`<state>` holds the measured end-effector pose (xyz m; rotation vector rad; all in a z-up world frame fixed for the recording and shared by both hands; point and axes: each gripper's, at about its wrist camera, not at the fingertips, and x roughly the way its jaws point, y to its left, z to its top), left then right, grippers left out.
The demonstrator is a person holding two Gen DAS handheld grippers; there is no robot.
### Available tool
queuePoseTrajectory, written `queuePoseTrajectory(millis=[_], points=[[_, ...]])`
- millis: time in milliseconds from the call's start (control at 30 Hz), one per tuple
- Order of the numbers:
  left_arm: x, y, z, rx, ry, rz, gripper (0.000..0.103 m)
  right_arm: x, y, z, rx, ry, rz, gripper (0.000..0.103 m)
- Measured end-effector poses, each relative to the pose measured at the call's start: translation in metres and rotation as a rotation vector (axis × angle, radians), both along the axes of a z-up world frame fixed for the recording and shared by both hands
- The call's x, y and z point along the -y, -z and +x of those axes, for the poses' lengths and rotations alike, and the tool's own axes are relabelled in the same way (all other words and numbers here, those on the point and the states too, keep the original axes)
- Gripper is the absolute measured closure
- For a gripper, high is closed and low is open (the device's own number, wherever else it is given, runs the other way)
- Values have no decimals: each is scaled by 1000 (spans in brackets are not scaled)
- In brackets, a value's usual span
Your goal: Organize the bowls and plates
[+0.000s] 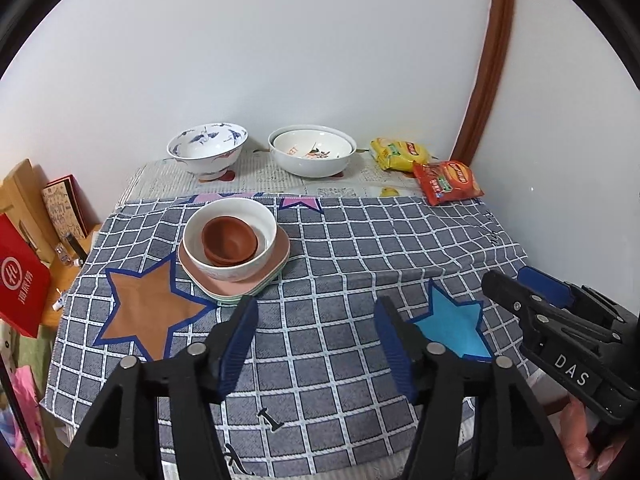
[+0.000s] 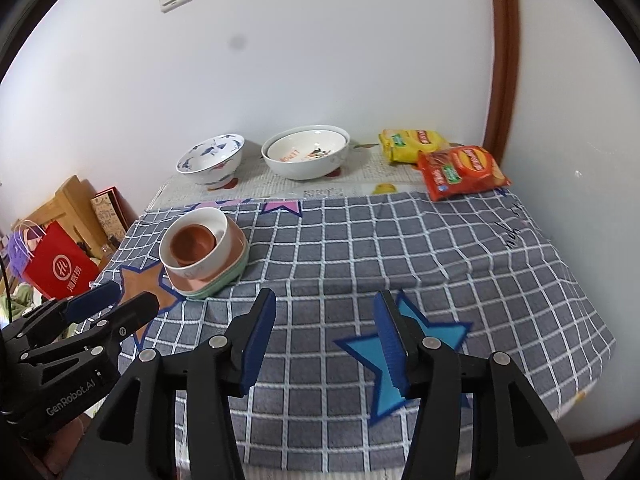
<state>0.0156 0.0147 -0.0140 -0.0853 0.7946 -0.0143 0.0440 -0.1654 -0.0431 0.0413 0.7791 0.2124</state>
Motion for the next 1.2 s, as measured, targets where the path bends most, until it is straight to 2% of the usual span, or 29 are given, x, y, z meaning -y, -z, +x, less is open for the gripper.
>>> queuePoseTrajectory(millis=[133, 200, 267, 367, 467, 567, 1200], points=[[5, -1, -9, 4, 3, -5, 34, 10, -1, -14, 12, 37, -19, 51], [6, -2, -13, 10, -5, 3, 29, 14, -1, -20, 16, 48, -19, 43], [8, -4, -17, 23, -12, 10, 25, 18, -2, -27, 33, 57, -27, 30], [11, -6, -21, 38, -18, 17, 18, 21, -4, -34, 60, 78, -60, 20], [14, -7, -24, 46, -22, 17, 16, 26, -6, -40, 74, 99, -76, 16], [17, -7, -26, 50, -24, 23, 14, 29, -8, -44, 82, 111, -82, 13], [23, -5, -28, 48, -25, 38, 14, 39, -6, -53, 79, 132, -79, 13]])
